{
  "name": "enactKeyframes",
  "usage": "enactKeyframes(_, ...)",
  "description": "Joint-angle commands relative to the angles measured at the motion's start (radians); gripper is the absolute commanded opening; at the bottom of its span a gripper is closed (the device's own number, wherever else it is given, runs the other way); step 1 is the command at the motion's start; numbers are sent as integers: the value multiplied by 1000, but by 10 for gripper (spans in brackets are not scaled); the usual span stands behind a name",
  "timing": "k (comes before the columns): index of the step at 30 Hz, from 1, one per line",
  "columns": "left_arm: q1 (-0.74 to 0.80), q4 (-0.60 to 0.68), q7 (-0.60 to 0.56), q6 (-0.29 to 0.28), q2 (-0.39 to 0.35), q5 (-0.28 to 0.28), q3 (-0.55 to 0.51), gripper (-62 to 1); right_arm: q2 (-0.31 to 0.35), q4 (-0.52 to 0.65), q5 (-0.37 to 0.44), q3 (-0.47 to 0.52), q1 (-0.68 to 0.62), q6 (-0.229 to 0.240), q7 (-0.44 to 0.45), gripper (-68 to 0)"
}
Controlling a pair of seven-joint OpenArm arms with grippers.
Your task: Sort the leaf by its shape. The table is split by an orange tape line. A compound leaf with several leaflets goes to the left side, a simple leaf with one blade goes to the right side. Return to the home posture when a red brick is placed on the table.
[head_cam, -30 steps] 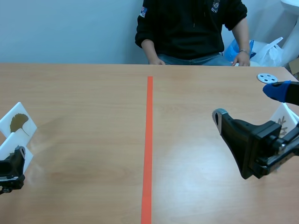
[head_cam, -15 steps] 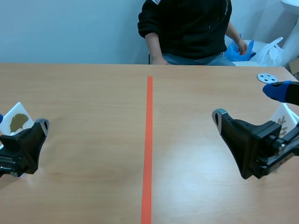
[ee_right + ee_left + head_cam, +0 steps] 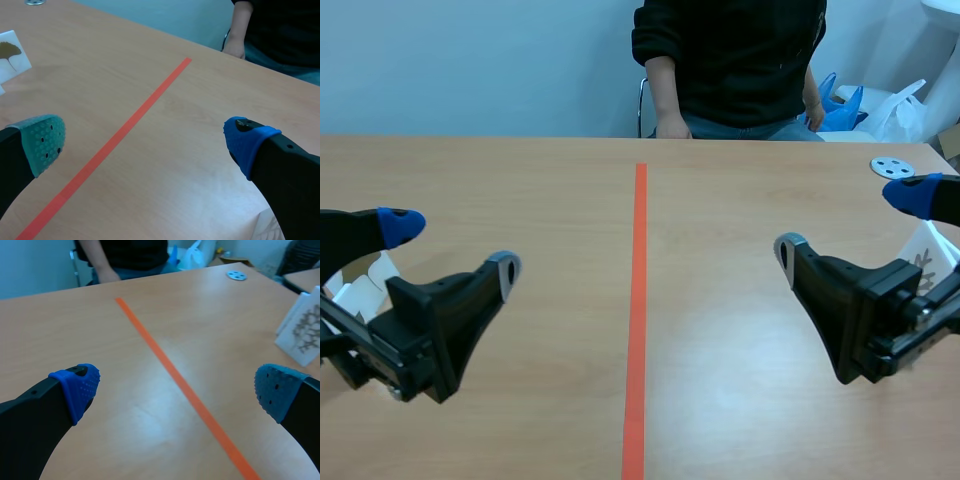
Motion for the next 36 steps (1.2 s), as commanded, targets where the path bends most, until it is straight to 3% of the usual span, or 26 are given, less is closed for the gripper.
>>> enactKeyframes(1,-19,-8,-17,1,2,29,27,14,5,3,13,13,15,-3,15,-4)
enactKeyframes(3,-25,-8,-19,3,2,62,59,14,5,3,14,13,15,-3,15,-4)
enactKeyframes(6,-30,-8,-21,27,2,61,92,14,5,3,14,13,15,-3,15,-4)
enactKeyframes(36,-30,-8,-27,24,2,61,94,14,5,0,14,13,14,-3,15,-4)
